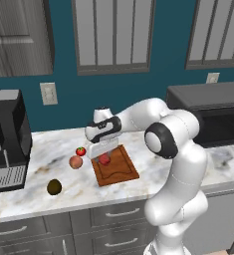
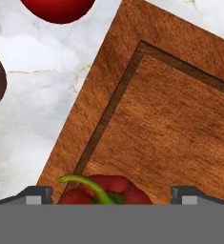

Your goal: Place the avocado, onion, tomato, and bell pepper on the cutting board.

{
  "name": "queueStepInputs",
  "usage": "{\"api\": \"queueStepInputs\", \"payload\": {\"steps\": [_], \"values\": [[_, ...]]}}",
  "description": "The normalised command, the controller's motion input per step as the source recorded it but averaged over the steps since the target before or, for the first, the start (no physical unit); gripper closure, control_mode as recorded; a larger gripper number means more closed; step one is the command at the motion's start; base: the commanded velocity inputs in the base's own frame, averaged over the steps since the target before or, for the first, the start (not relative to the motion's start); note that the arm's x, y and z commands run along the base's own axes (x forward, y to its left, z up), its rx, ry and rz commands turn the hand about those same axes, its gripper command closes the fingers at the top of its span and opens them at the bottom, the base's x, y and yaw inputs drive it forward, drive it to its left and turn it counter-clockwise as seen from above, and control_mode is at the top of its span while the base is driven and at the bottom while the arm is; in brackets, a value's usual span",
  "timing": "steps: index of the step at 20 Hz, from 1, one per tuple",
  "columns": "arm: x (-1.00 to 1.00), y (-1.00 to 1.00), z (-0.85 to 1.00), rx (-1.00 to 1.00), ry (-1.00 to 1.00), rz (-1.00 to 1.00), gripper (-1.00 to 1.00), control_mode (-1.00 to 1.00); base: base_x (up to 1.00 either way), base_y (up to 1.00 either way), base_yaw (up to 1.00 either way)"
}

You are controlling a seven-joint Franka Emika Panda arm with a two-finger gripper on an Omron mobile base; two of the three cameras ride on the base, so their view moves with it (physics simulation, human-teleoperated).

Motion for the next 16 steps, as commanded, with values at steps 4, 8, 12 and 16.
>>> {"api": "queueStepInputs", "payload": {"steps": [4,8,12,16], "values": [[-0.22,0.00,0.22,0.00,-0.09,0.00,-1.00,-1.00,0.00,0.00,0.00],[-0.10,0.00,0.53,0.00,-0.12,0.00,-1.00,-1.00,0.00,0.00,0.00],[-0.21,-0.03,0.56,0.00,-0.14,0.00,-1.00,-1.00,0.00,0.00,0.00],[-0.28,0.00,0.54,0.00,-0.07,0.00,-1.00,-1.00,0.00,0.00,0.00]]}}
